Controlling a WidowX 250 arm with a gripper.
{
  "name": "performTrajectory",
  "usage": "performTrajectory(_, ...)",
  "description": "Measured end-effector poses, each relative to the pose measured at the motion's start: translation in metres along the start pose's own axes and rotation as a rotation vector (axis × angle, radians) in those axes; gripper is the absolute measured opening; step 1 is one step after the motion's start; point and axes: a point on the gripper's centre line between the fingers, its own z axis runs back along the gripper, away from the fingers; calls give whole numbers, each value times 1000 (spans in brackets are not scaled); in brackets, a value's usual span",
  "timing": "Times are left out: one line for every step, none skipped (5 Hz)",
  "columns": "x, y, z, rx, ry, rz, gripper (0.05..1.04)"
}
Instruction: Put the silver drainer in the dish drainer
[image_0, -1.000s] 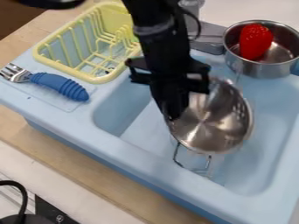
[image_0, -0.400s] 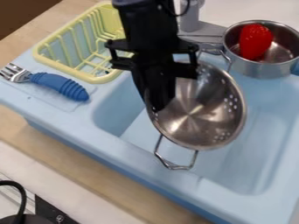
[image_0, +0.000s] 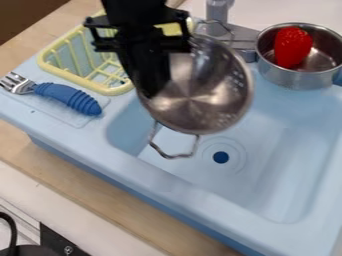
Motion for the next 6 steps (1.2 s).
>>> performTrajectory(11, 22, 12, 7, -36, 52, 62)
performTrajectory(28, 48, 24, 14, -64, 115, 62)
performTrajectory(39, 71, 27, 15, -64, 168, 62)
performTrajectory(47, 88, 31, 16, -70, 202, 62)
performTrajectory(58, 108, 26, 11, -48, 238, 62)
performTrajectory(66, 122, 28, 36, -46, 256, 62)
